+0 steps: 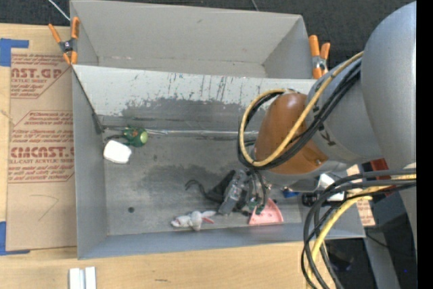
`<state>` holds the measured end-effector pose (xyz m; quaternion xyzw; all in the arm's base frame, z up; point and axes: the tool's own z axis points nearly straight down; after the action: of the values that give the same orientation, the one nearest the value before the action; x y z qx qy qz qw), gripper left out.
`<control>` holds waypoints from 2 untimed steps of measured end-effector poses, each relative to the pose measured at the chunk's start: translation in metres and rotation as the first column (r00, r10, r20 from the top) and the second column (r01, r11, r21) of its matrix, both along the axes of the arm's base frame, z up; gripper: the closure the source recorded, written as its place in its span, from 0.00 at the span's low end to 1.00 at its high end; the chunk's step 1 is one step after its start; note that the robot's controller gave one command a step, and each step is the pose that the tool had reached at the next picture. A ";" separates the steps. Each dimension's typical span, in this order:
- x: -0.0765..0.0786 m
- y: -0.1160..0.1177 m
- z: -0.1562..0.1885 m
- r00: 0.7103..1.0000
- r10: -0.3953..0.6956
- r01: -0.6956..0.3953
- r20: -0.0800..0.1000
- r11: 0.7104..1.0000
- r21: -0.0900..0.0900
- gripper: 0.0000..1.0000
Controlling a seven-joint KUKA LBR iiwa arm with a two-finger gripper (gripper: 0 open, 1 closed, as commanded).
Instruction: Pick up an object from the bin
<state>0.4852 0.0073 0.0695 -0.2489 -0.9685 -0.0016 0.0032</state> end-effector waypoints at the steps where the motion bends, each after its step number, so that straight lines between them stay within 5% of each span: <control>1: 0.000 0.000 0.000 1.000 -0.001 0.001 0.000 1.000 0.000 1.00; 2: -0.002 0.000 0.006 1.000 0.000 0.000 -0.007 1.000 0.000 1.00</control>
Offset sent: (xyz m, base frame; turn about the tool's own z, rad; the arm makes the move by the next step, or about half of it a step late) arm 0.0000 0.0000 0.0603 0.0000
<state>0.4835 0.0072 0.0759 -0.2490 -0.9685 -0.0008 0.0064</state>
